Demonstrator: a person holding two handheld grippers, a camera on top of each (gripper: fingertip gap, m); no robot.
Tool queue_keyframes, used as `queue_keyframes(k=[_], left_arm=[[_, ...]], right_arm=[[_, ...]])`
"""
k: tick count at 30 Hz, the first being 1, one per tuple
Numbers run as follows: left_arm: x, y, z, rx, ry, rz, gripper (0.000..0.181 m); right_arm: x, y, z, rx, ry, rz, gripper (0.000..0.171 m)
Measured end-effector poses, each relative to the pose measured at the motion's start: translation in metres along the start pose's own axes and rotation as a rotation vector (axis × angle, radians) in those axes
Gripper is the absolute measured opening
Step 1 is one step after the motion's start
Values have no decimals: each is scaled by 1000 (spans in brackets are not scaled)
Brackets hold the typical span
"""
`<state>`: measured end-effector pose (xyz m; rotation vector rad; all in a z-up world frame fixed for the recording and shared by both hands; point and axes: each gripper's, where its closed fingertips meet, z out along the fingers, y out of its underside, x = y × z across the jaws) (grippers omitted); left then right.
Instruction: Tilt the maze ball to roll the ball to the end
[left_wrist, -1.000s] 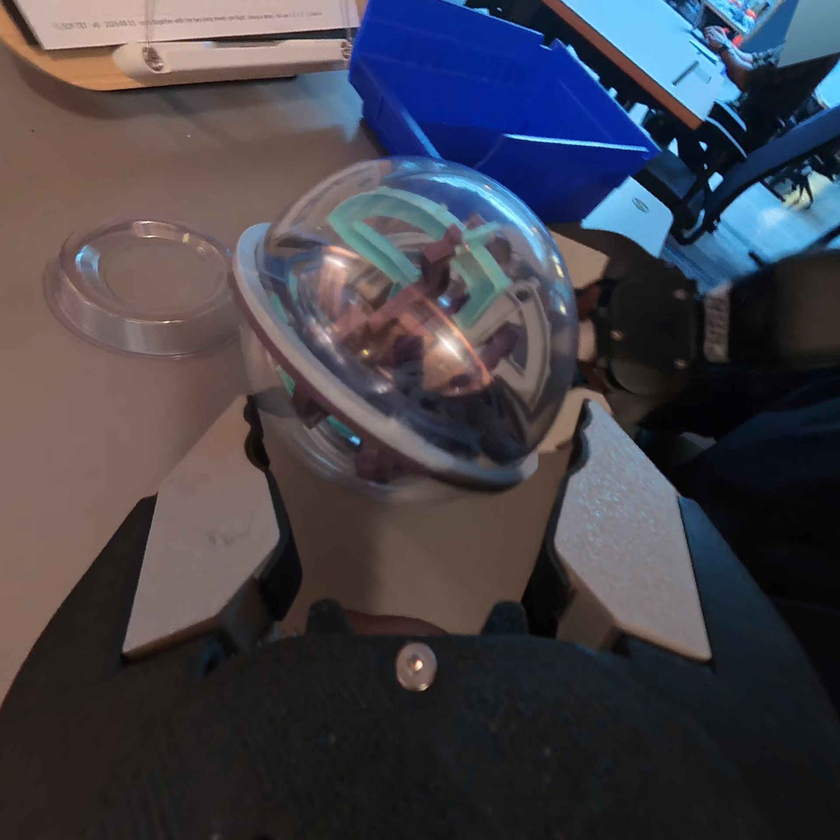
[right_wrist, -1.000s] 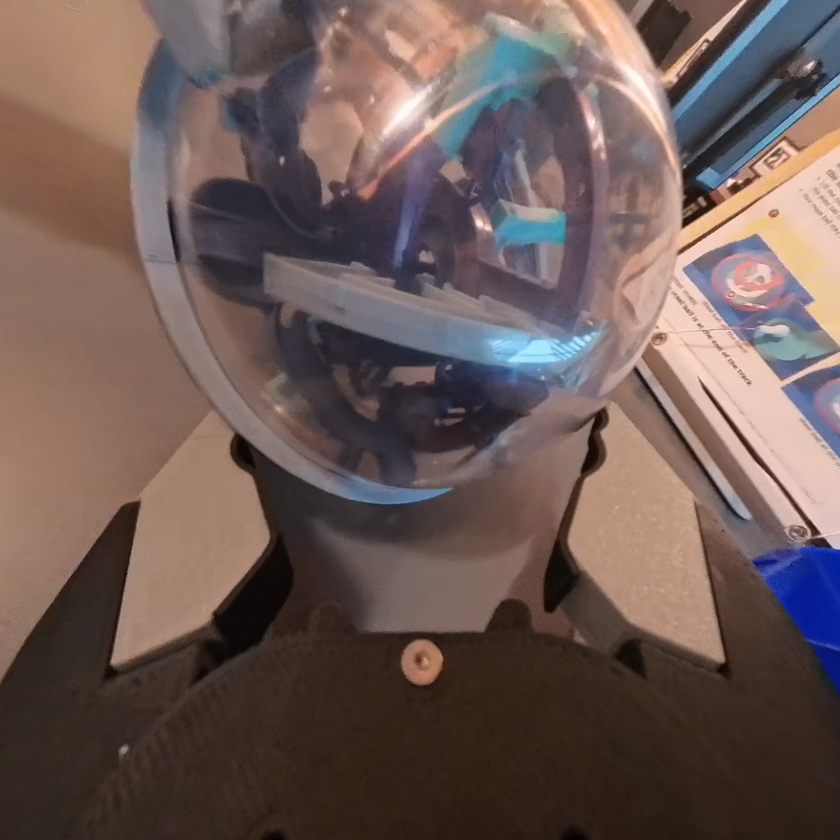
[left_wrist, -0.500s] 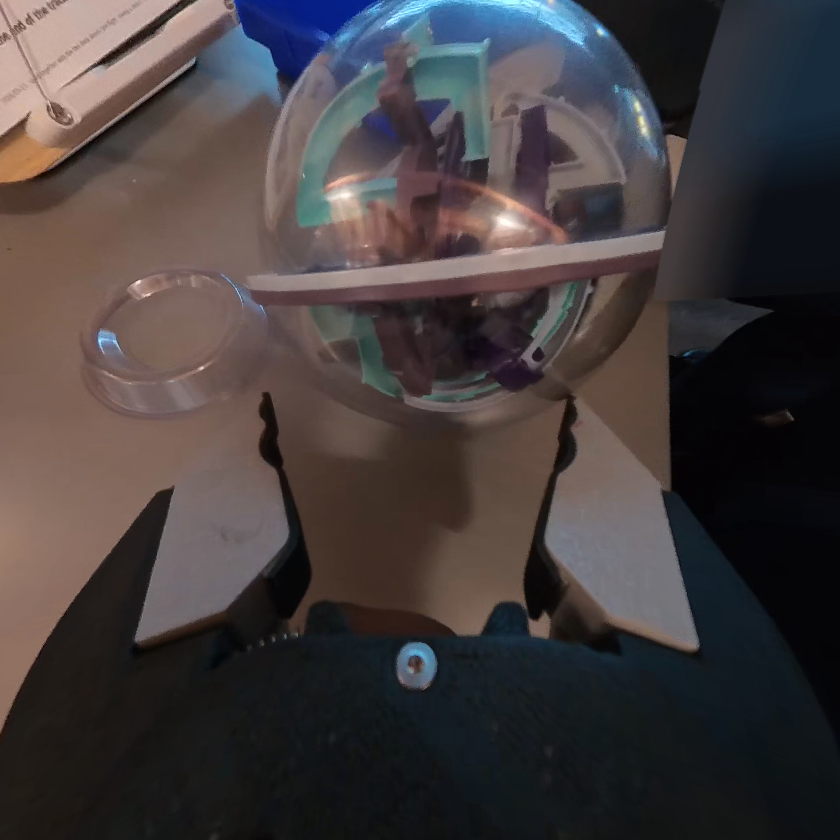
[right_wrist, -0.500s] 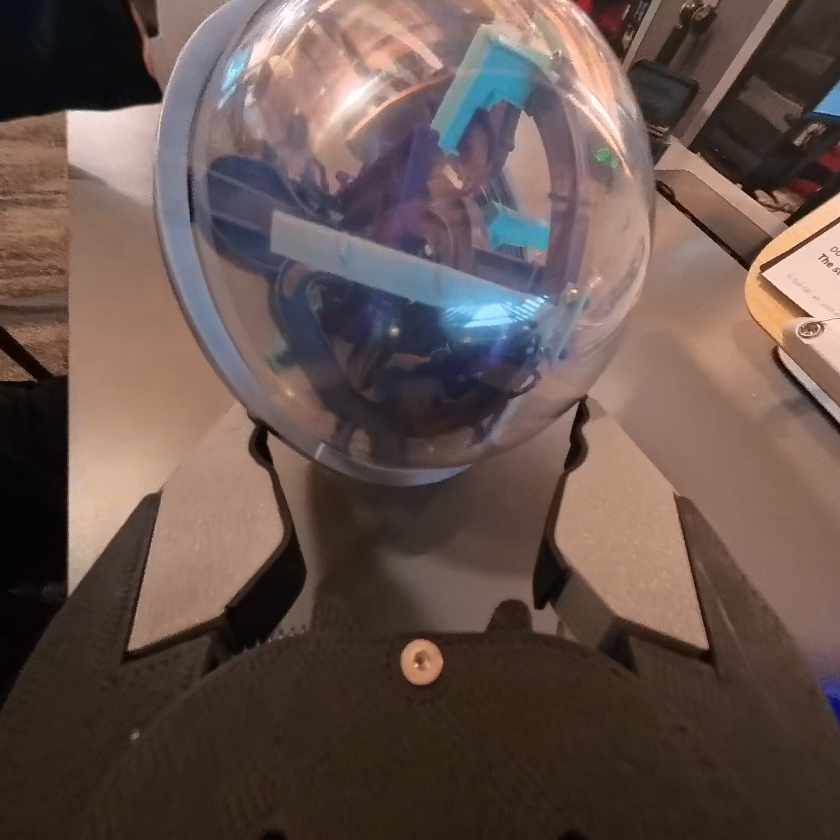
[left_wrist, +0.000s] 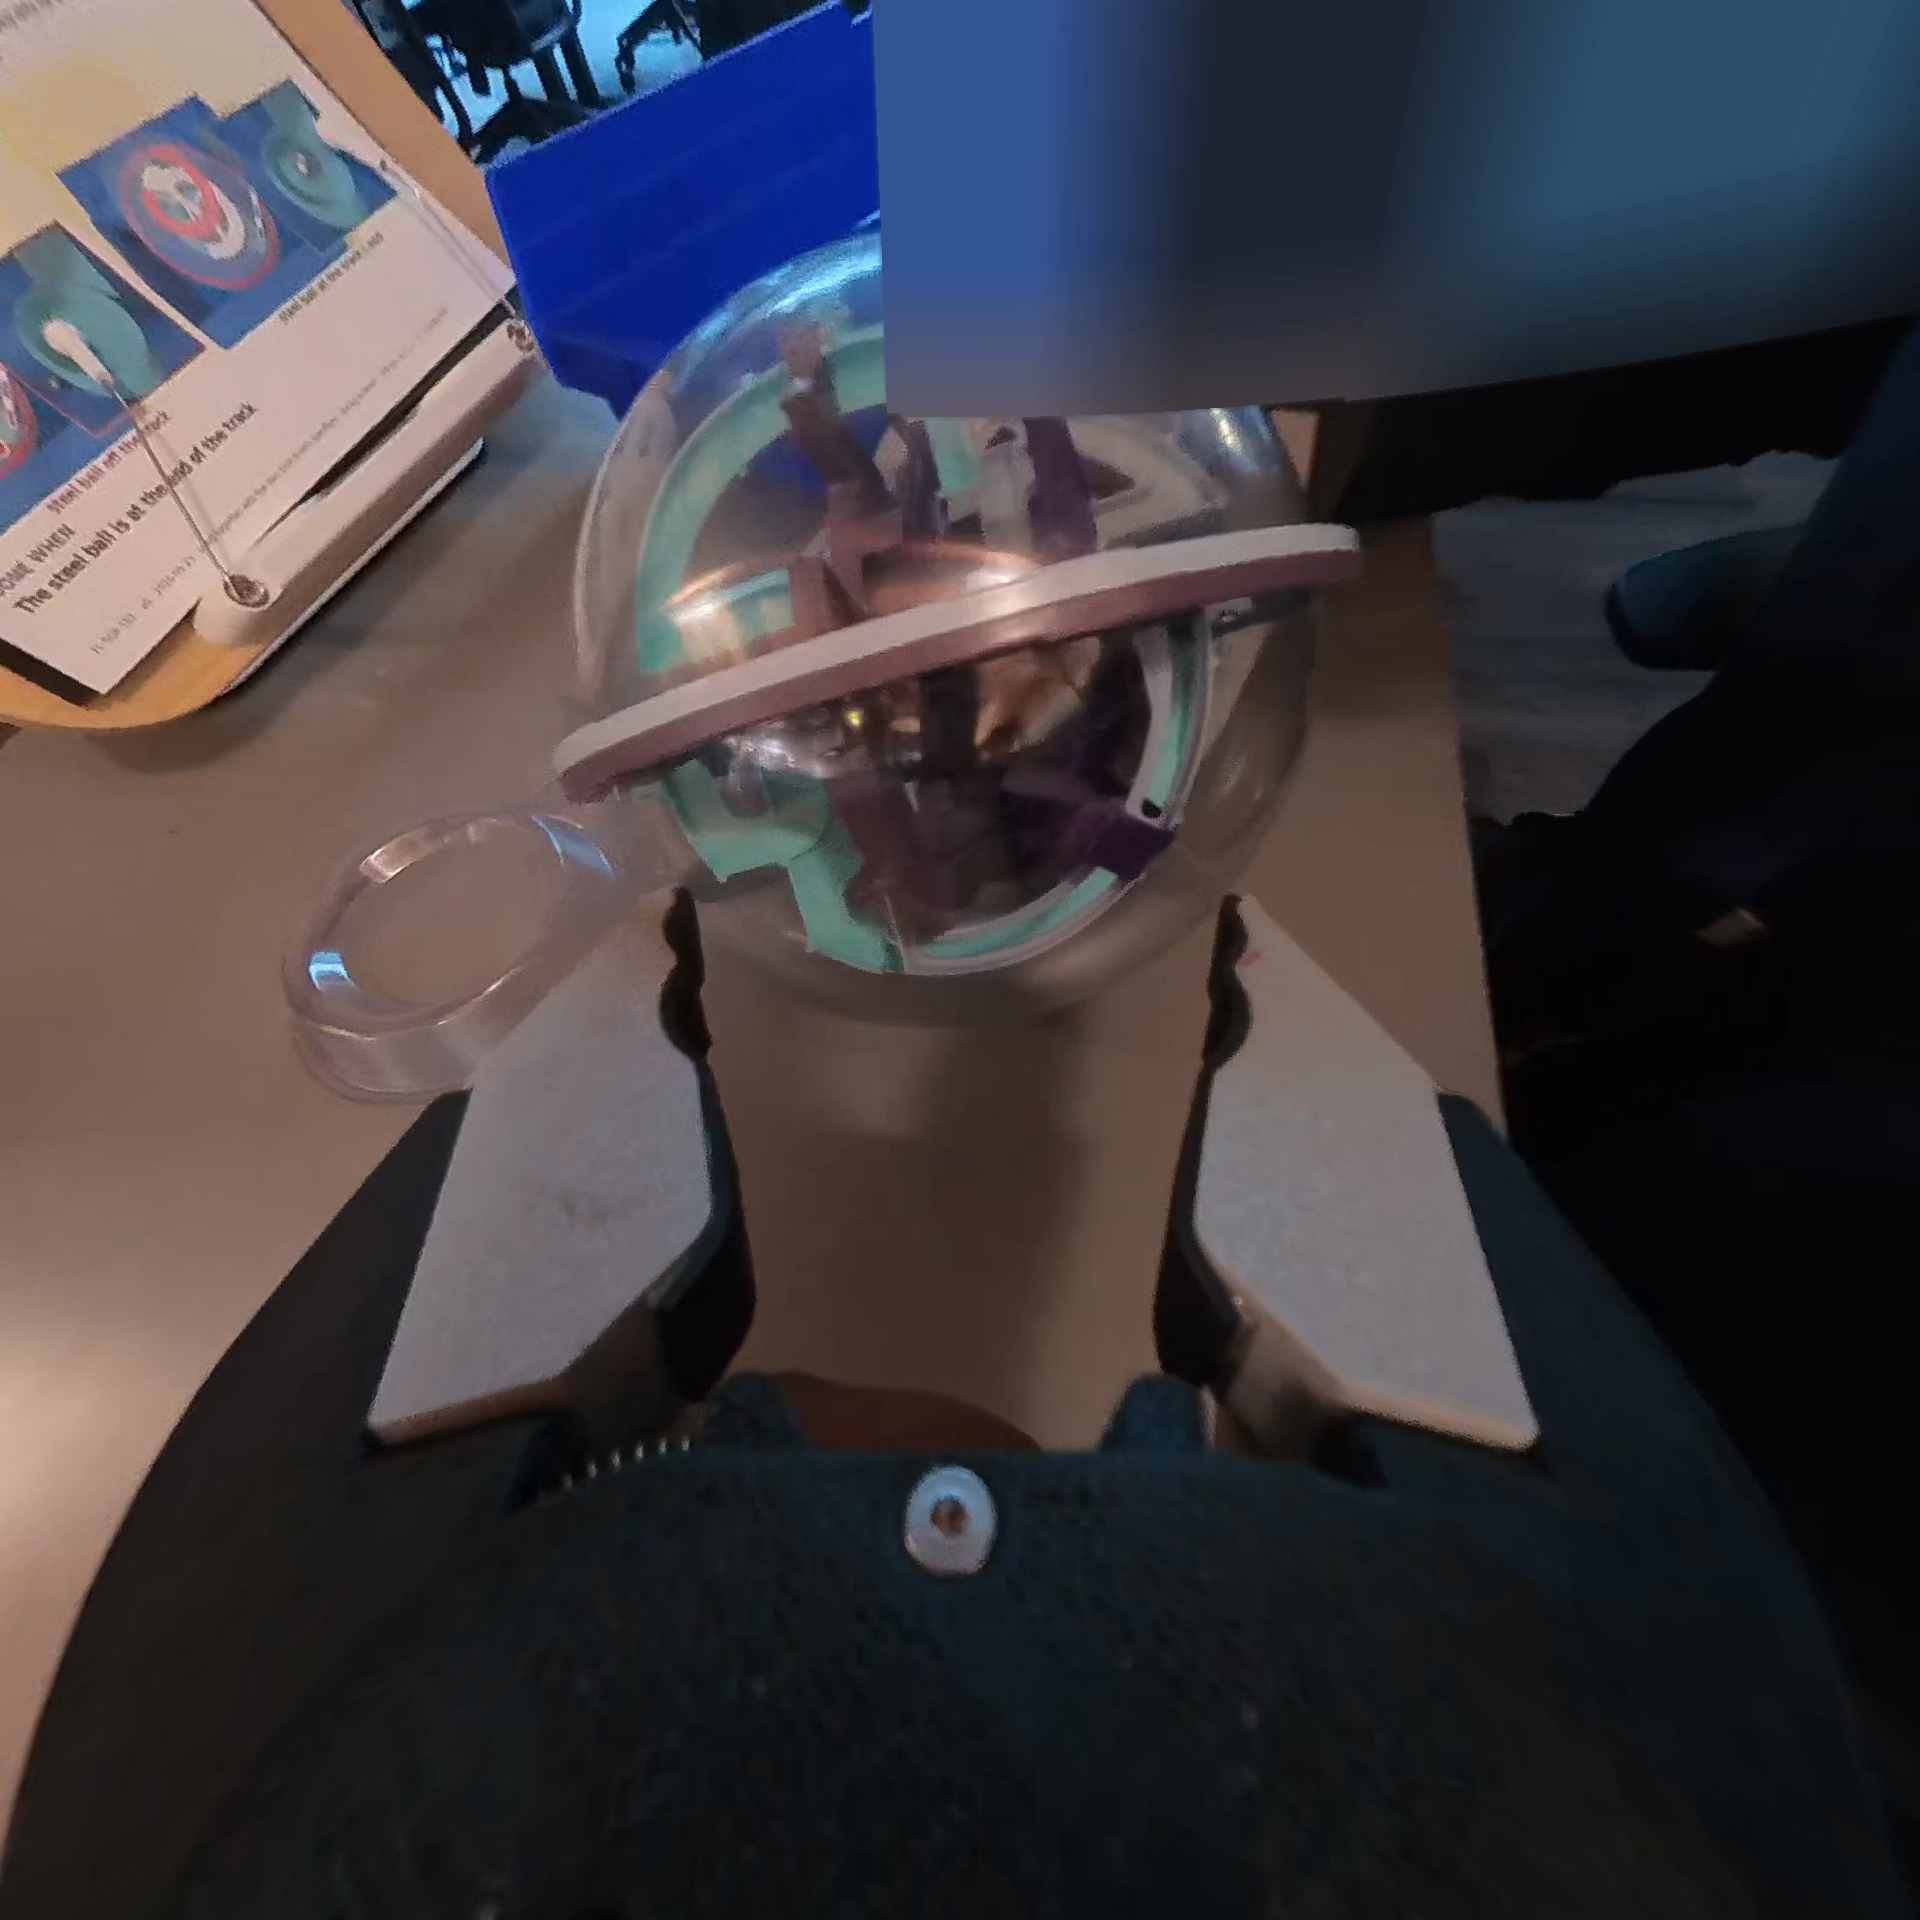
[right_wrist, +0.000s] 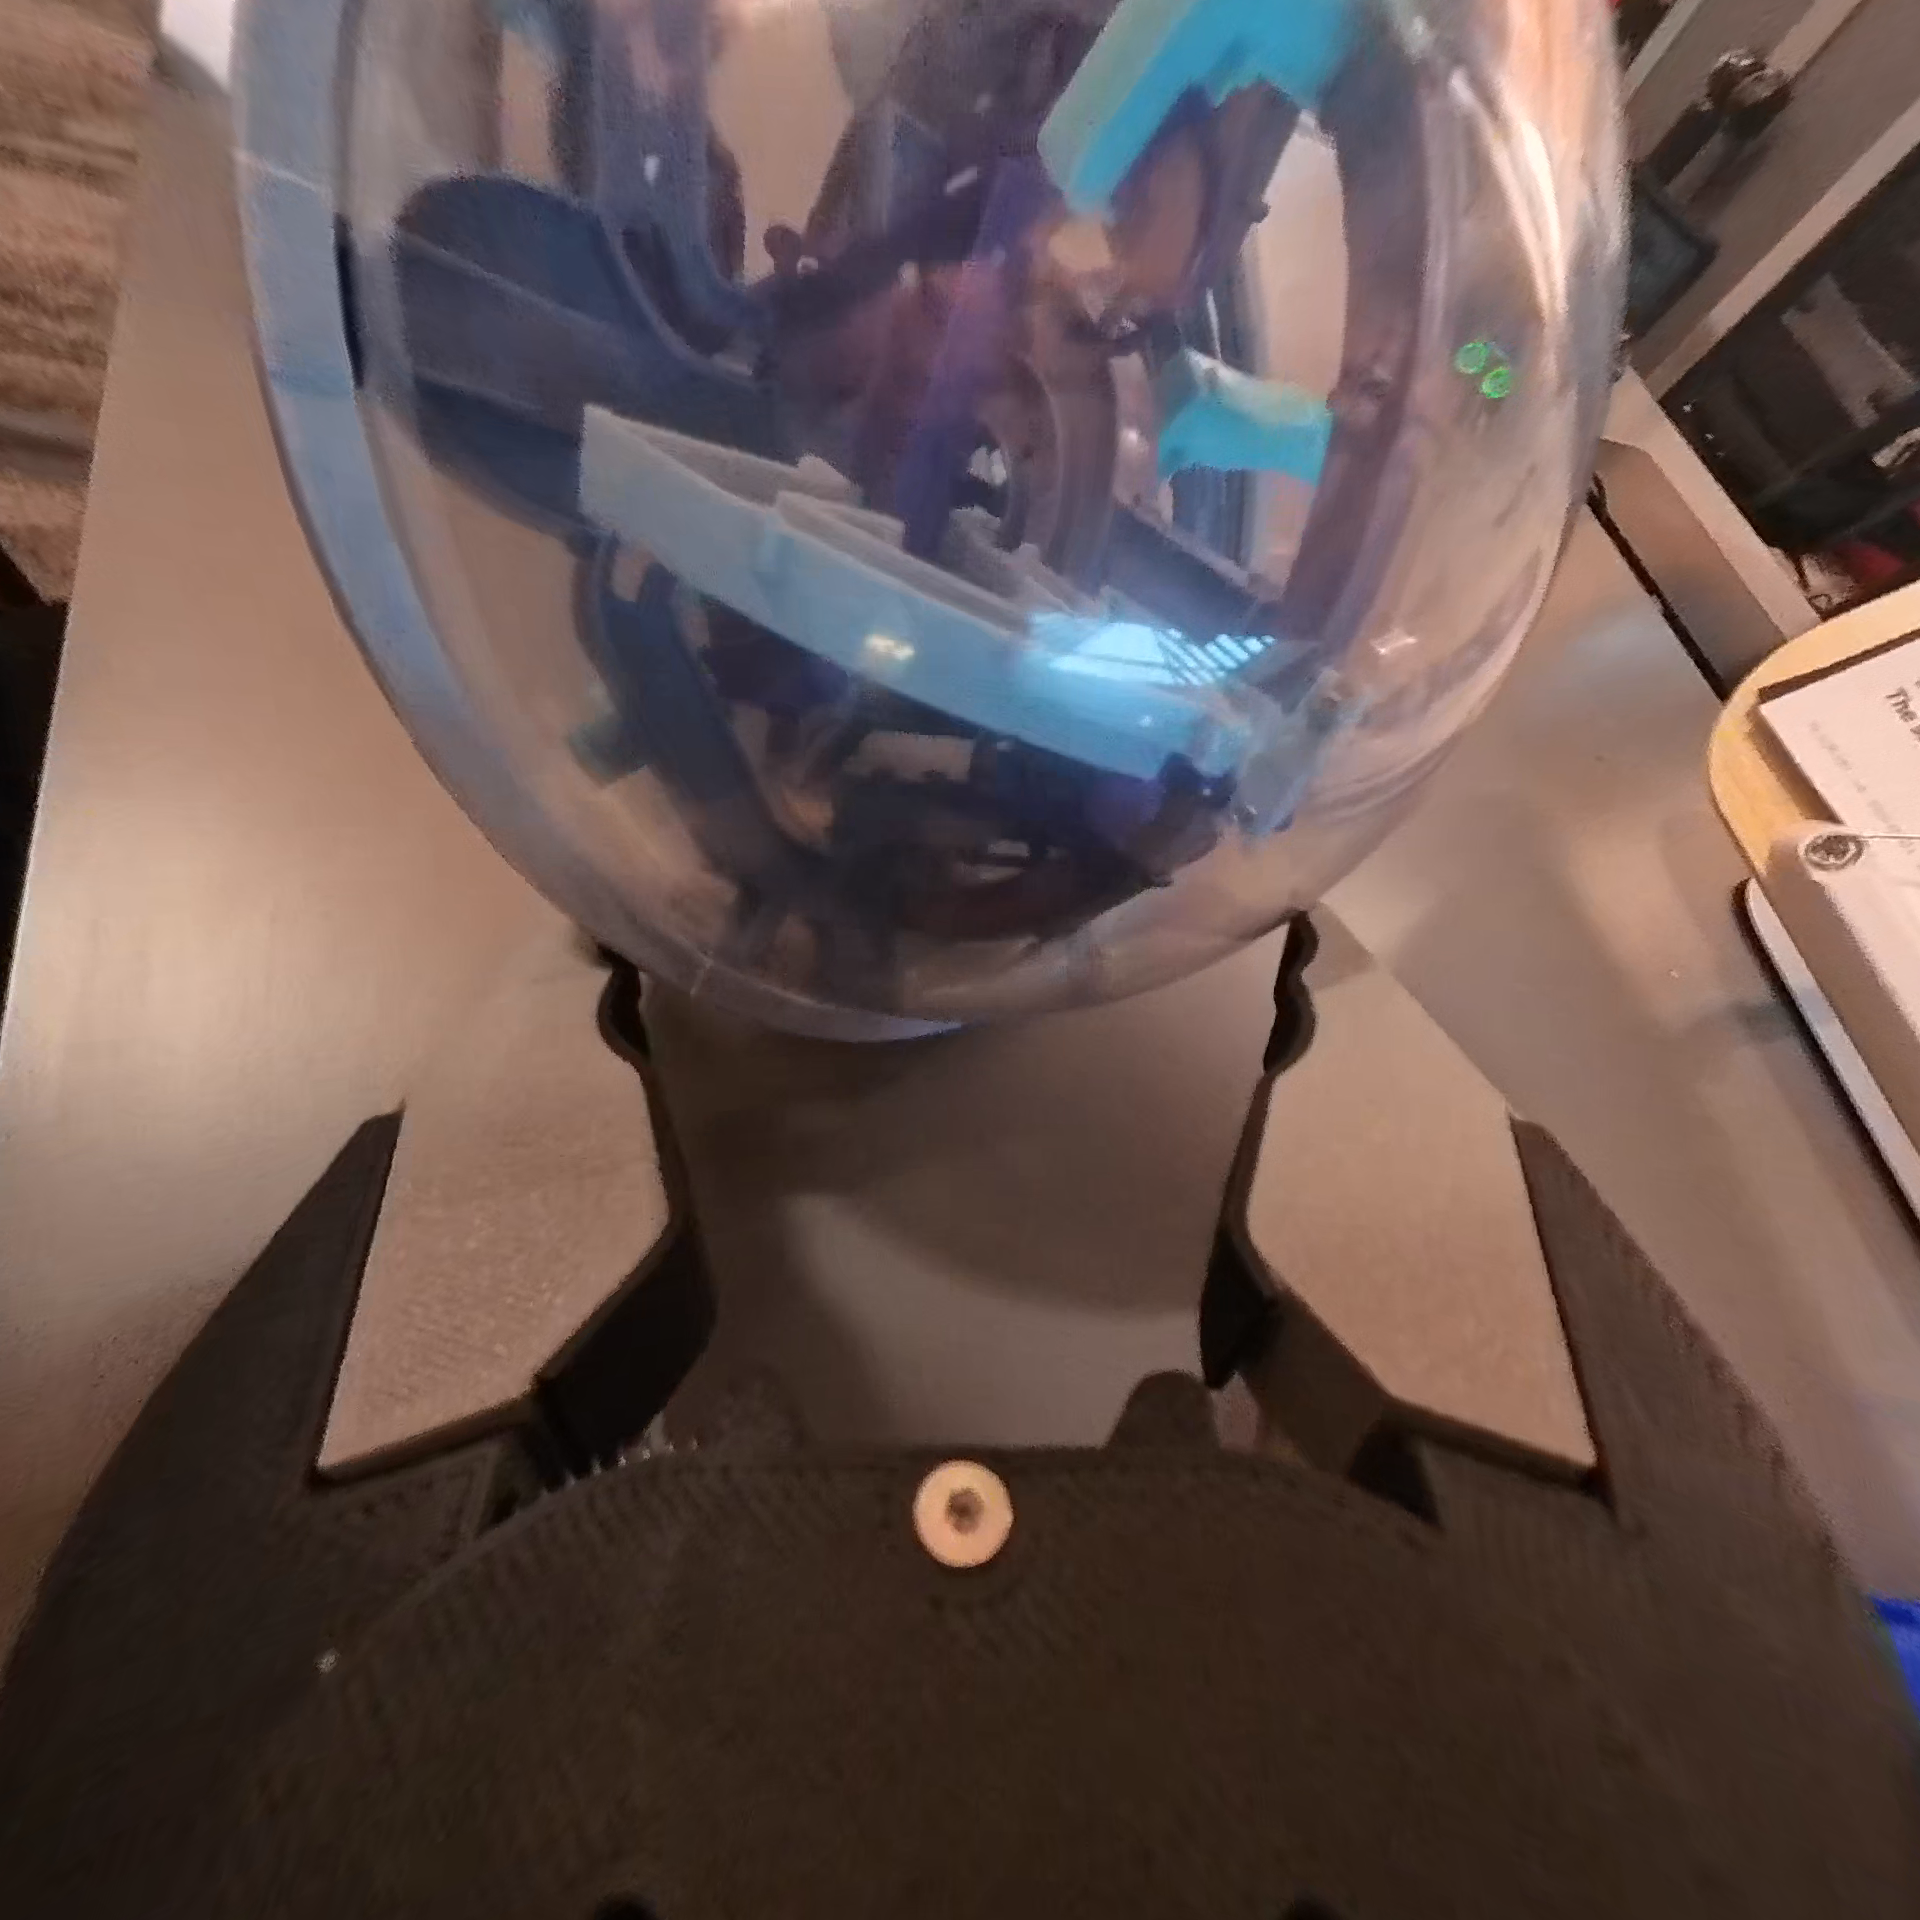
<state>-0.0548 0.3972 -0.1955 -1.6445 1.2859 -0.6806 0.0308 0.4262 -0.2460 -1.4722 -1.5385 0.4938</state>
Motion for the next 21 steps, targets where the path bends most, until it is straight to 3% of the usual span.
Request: queue_keyframes(k=[2, 8, 11, 21], left_arm=[[0, 0, -5, 11, 6, 11, 88], [-23, 7, -6, 2, 35, -15, 105], [-8, 0, -4, 17, 106, 65, 94], [1, -3, -6, -12, -63, 87, 96]], right_arm=[[-1, 1, -1, 6, -16, -38, 118], [2, -1, 0, 24, -33, -82, 113], [4, -3, 1, 25, -36, -110, 110], [13, 6, 0, -68, -41, -141, 113]])
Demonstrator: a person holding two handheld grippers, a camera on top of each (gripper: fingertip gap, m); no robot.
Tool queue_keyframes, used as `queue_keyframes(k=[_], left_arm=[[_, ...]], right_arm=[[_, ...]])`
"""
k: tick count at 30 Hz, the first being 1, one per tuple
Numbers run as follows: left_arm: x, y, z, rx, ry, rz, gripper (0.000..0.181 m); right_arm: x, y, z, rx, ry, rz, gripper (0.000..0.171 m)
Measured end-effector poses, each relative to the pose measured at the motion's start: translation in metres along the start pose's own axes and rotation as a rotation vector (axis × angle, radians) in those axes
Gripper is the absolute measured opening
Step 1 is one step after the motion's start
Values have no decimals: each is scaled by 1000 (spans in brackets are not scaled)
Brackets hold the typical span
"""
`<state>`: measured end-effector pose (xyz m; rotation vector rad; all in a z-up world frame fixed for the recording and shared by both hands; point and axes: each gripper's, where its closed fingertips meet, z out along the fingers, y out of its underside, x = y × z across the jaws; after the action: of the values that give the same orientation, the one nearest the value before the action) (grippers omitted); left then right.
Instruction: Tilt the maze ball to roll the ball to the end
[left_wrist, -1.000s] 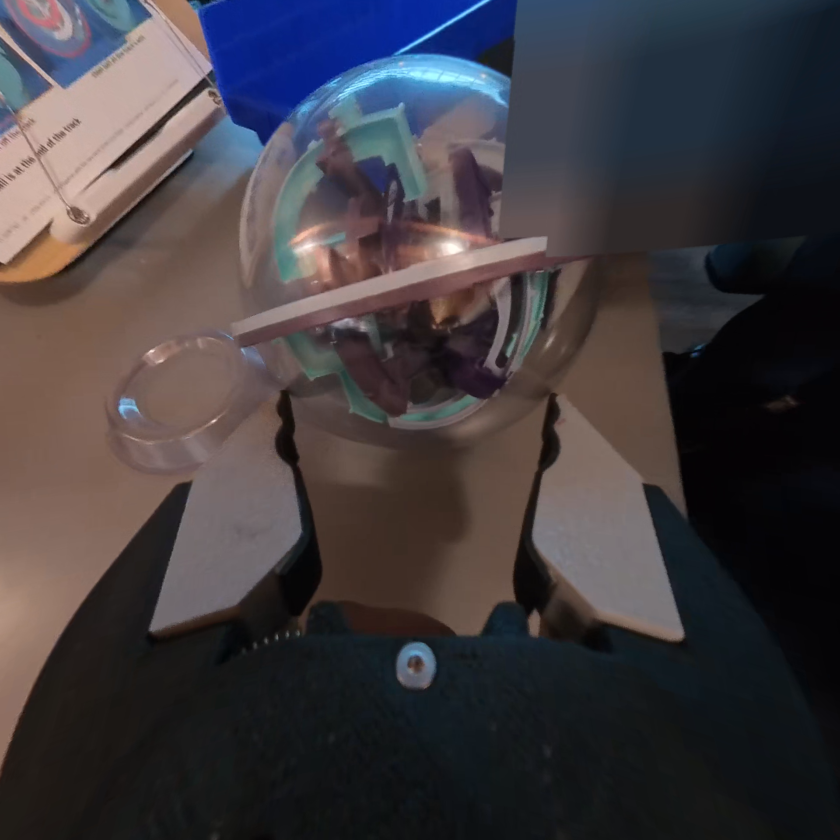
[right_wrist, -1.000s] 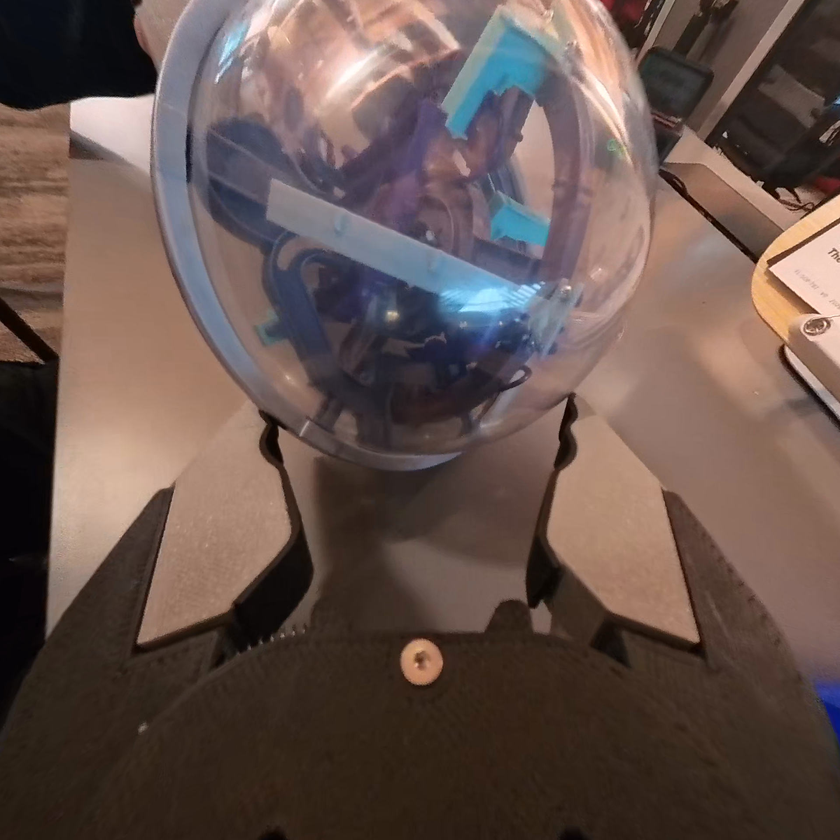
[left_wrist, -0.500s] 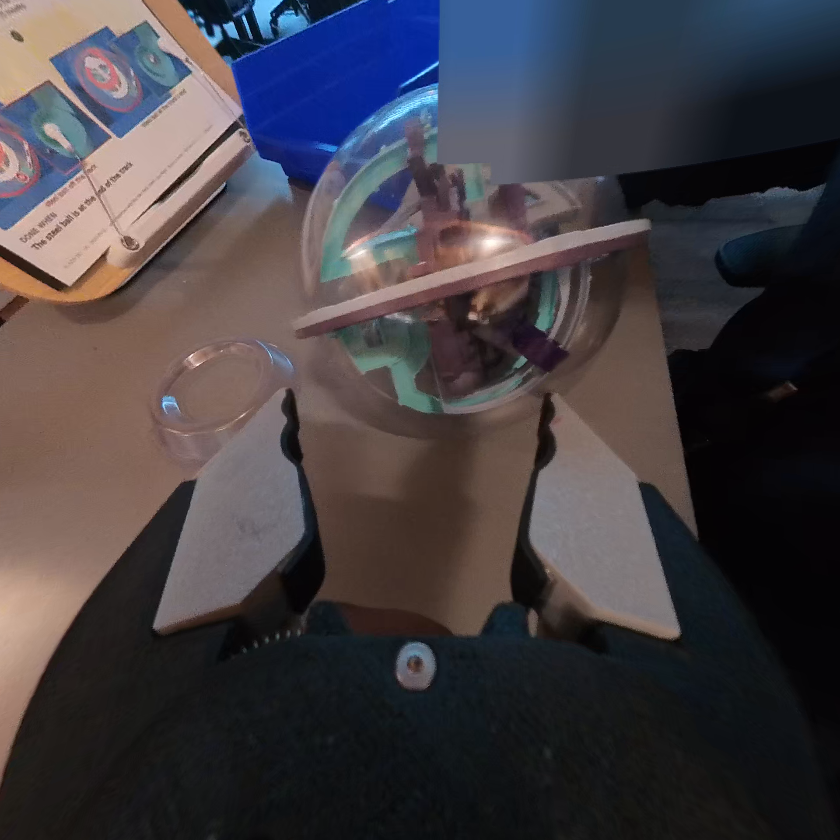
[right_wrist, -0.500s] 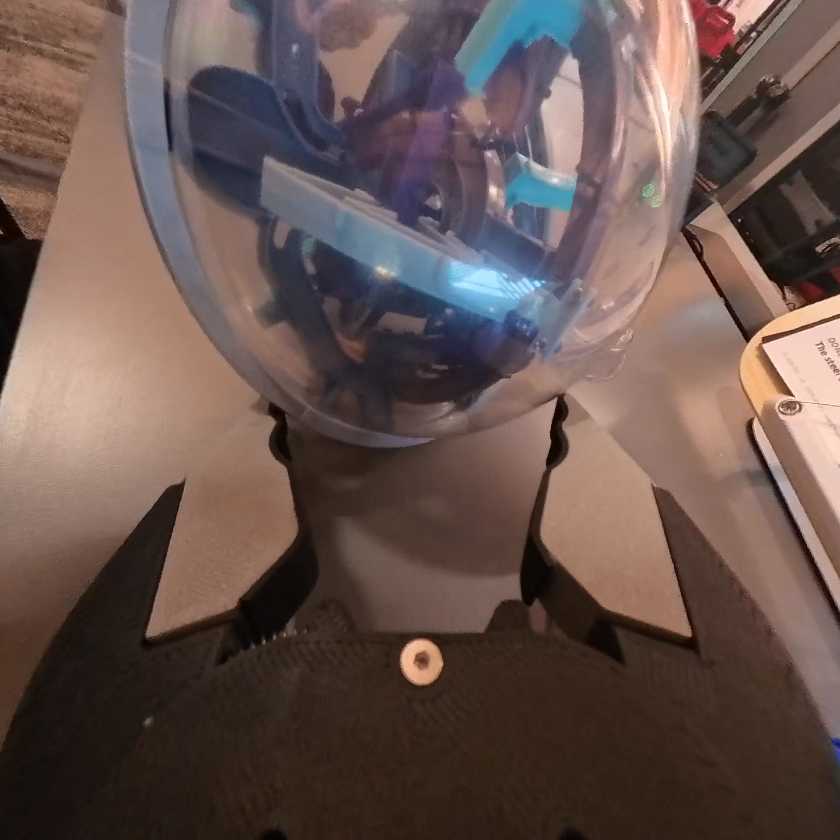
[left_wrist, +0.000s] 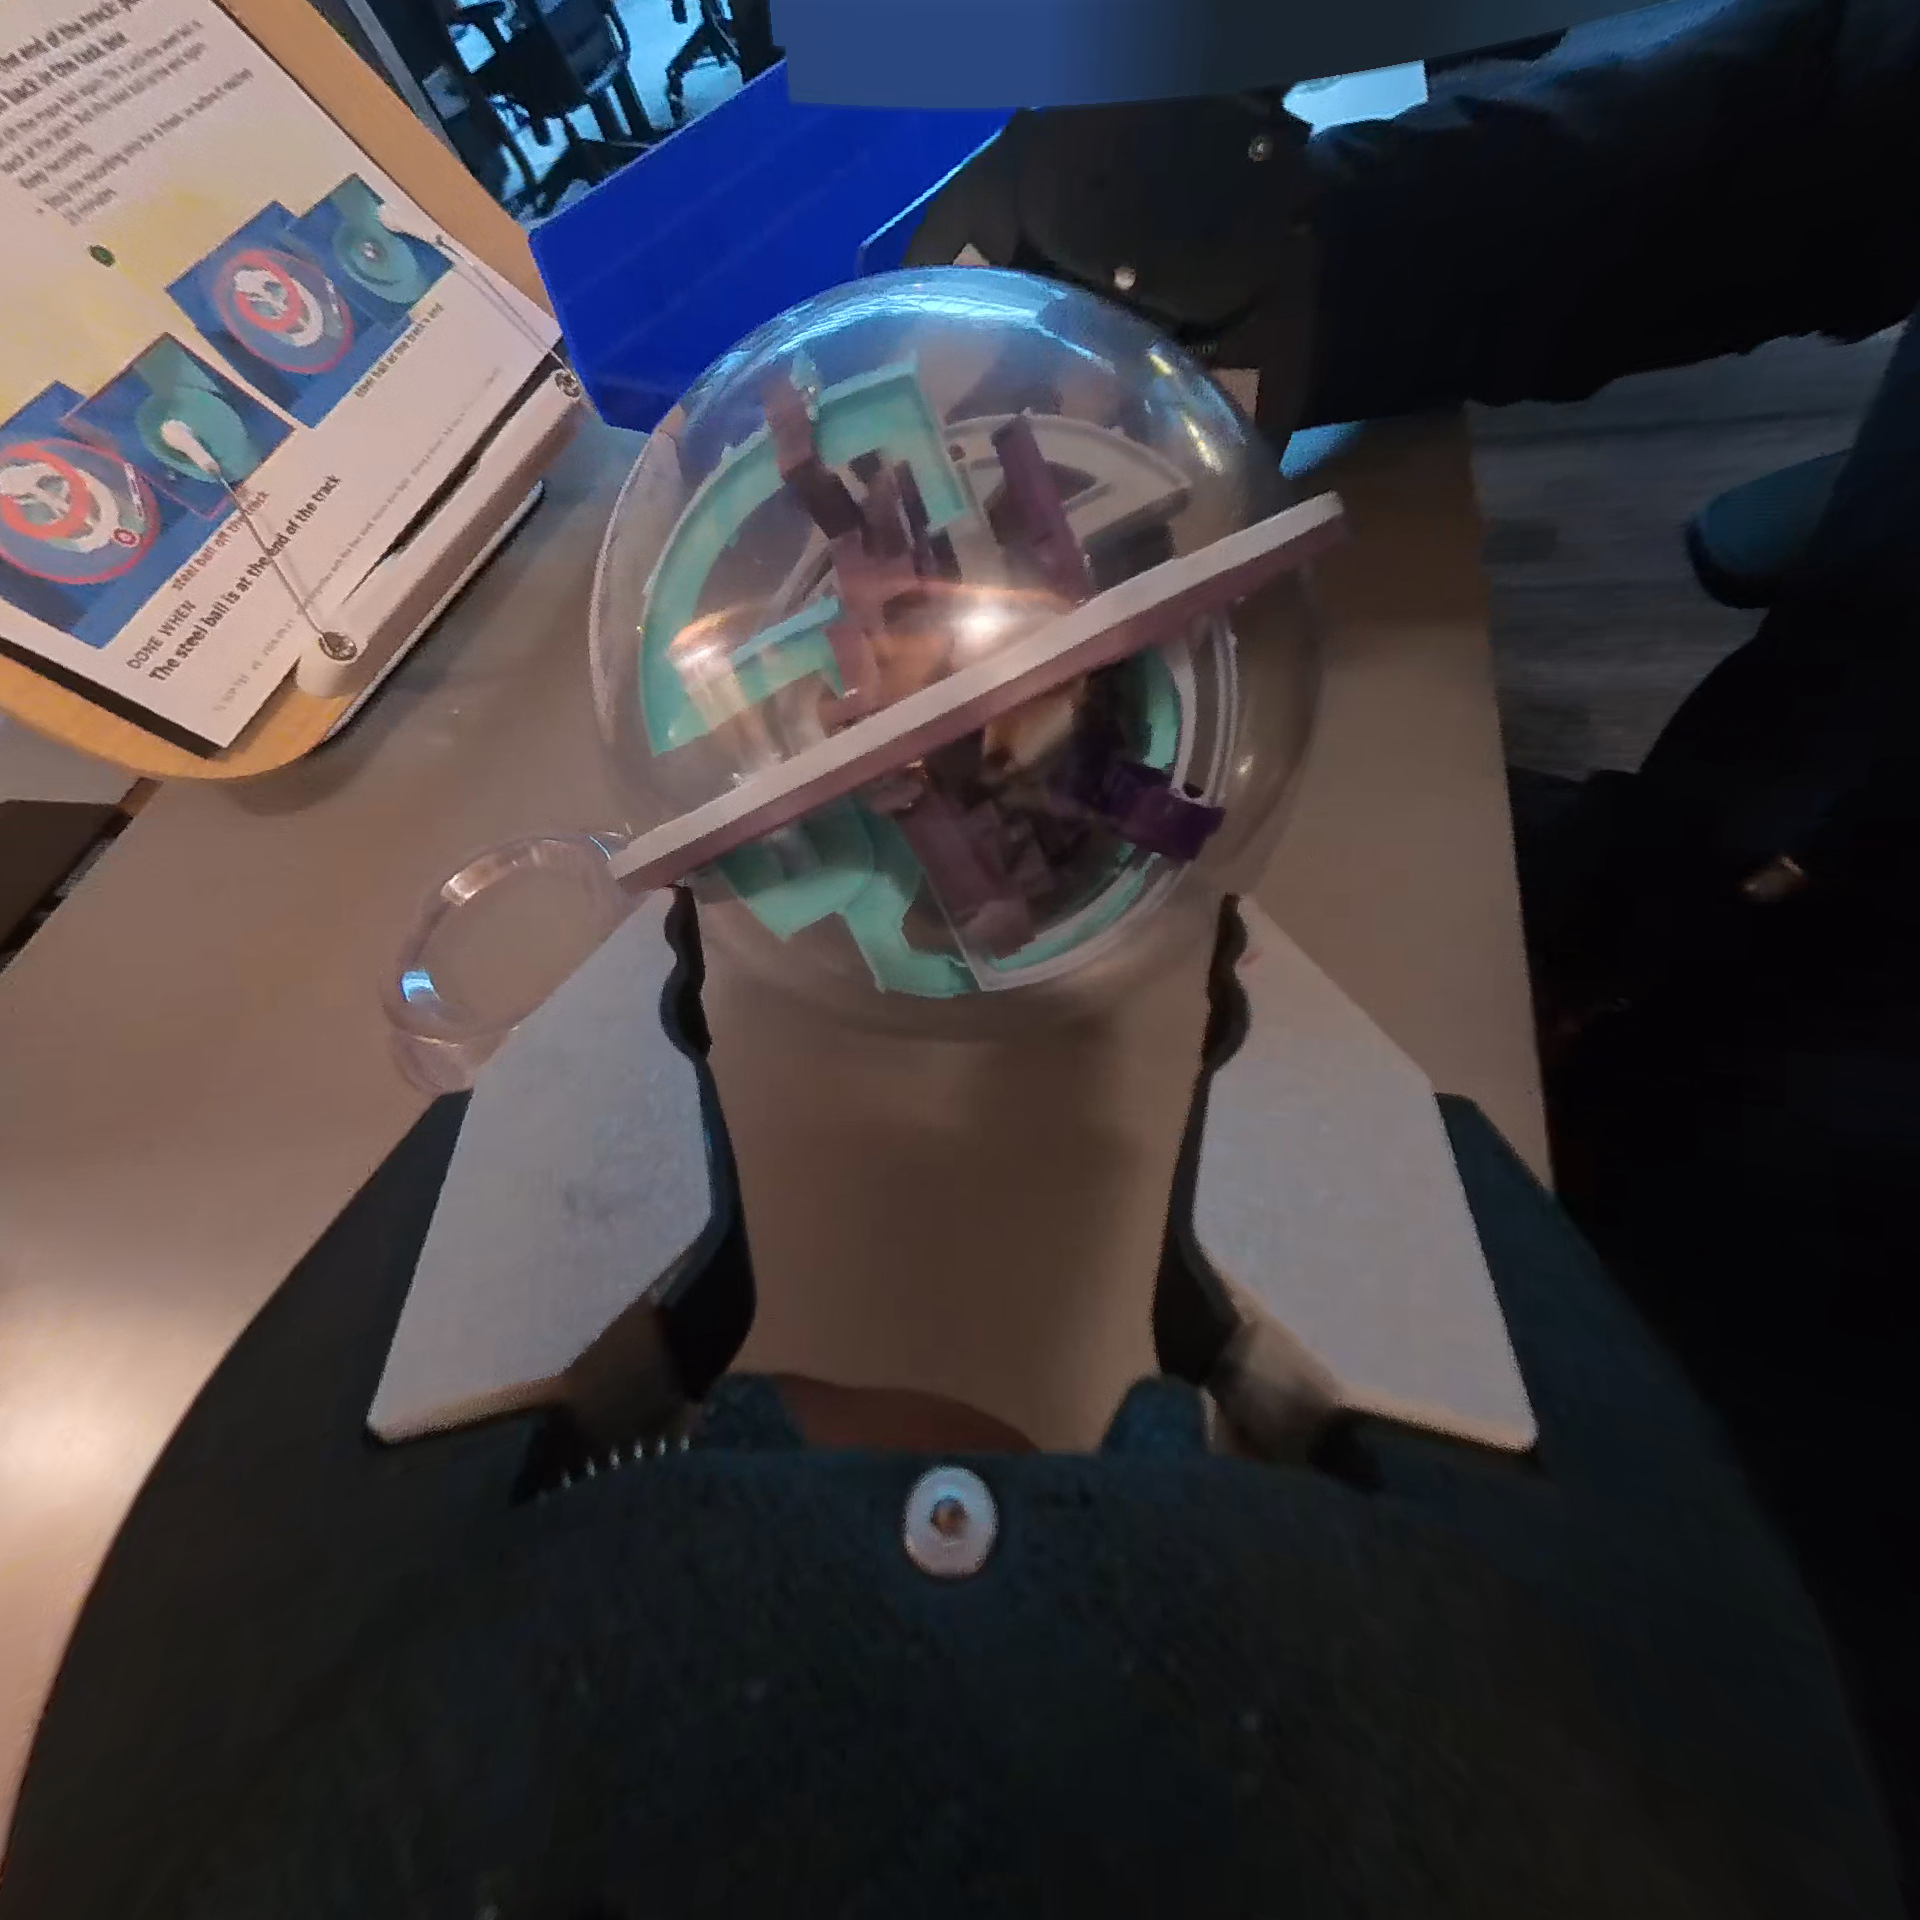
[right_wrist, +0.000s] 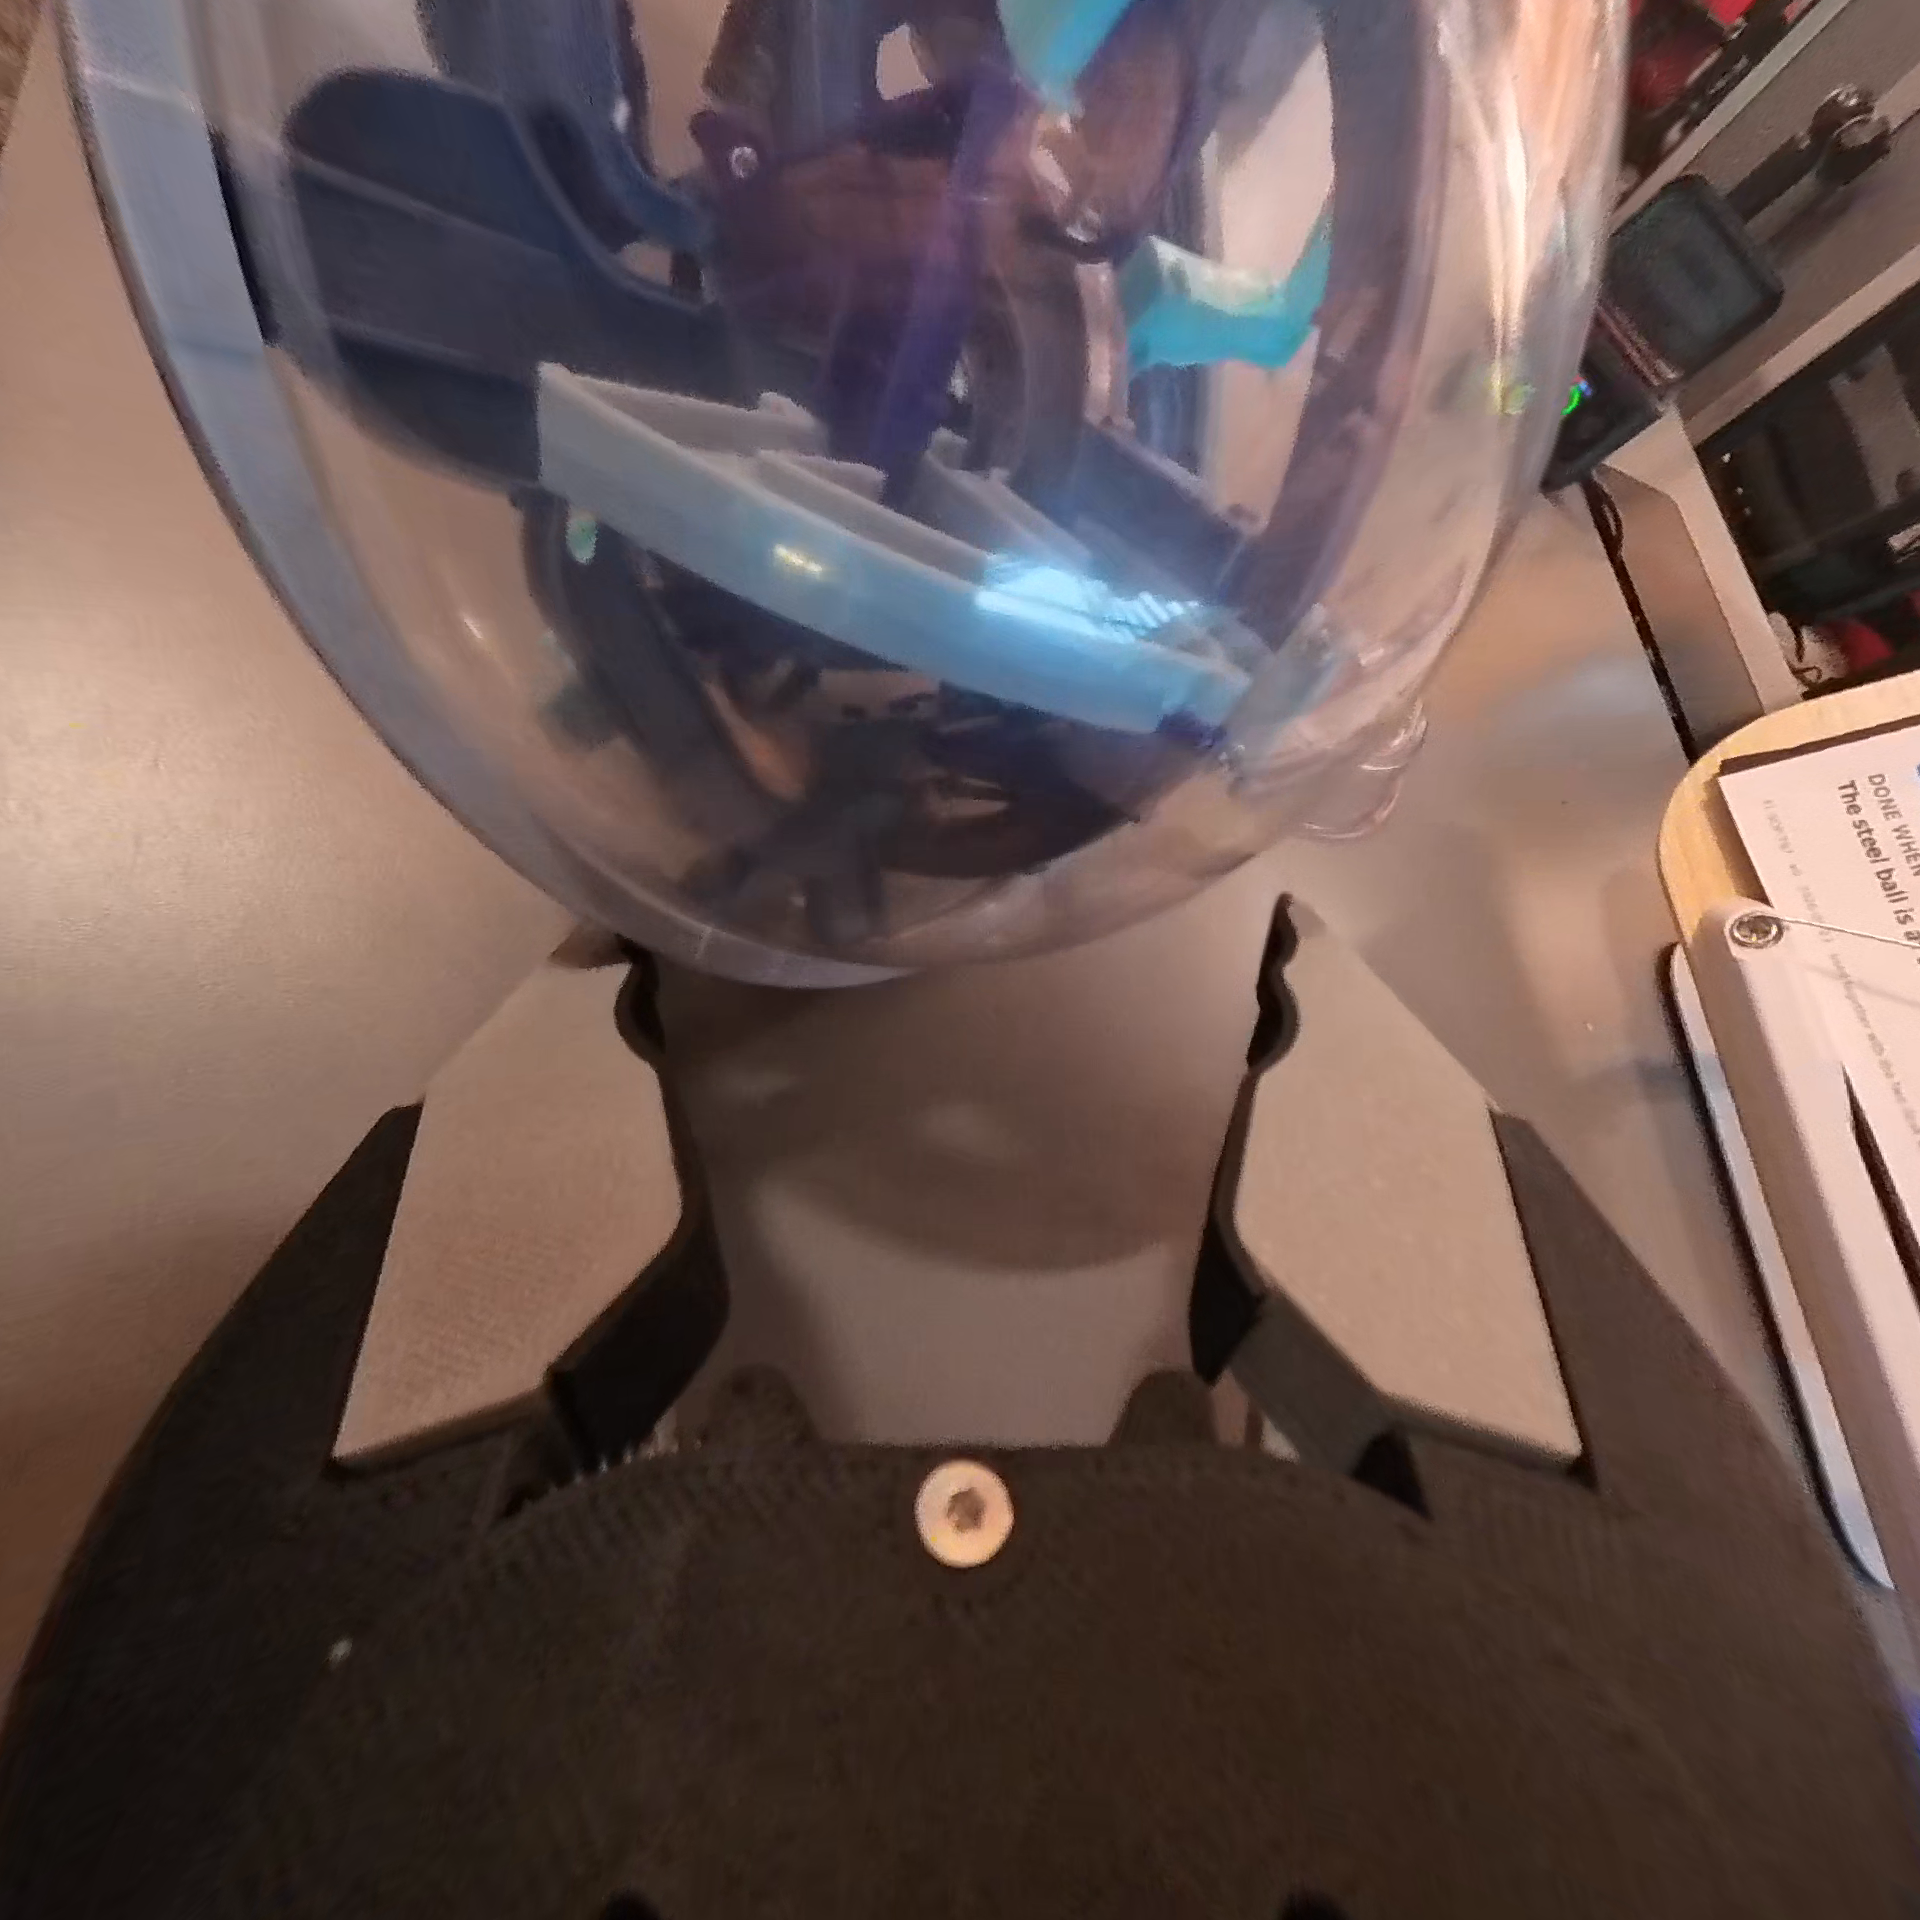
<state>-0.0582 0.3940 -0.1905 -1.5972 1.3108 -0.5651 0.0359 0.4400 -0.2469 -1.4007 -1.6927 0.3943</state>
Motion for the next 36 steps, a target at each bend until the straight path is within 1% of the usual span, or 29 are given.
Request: queue_keyframes(k=[4, 5, 6, 9, 11, 13, 16, 18, 20, 24, 25, 27, 31, 33, 36], left_arm=[[1, -1, 1, -7, -29, -49, 94], [0, 0, 1, -11, -41, -56, 96], [-2, 0, 1, -11, -55, -63, 98], [-1, -1, -1, 7, -74, -95, 96], [3, -1, -1, 8, -73, -96, 95], [9, -2, 0, 15, -58, -99, 95], [14, -3, 5, 10, -50, -85, 97], [18, -5, 7, 23, -35, -79, 91], [19, -6, 9, 21, -33, -93, 98], [20, -8, 8, 14, -37, -83, 102], [21, -7, 6, 13, -33, -76, 100], [21, -5, 2, 6, -26, -52, 89], [-13, 17, -1, -65, -105, -81, 107], [-17, 19, 2, -67, -61, -91, 112], [-3, 7, 11, -7, 45, -47, 116]], right_arm=[[3, 9, -6, -43, 26, 22, 117], [4, 10, -9, -44, 40, 39, 117], [4, 12, -13, -43, 56, 60, 117], [-2, 13, -29, -34, 103, 129, 120], [-11, 5, -39, -2, 118, 183, 125], [-19, -12, -43, 48, 135, 251, 130], [-17, -36, -41, 89, 211, 275, 130], [-13, -44, -35, 85, 246, 269, 131], [-6, -43, -29, 67, 273, 258, 133], [-4, -46, -26, 91, 251, 201, 135], [-5, -46, -26, 99, 242, 179, 134], [-6, -44, -27, 116, 226, 143, 134], [-10, -40, -28, 132, 204, 41, 134], [-14, -38, -28, 129, 186, -13, 133], [-18, -35, -27, 127, 148, -58, 132]])
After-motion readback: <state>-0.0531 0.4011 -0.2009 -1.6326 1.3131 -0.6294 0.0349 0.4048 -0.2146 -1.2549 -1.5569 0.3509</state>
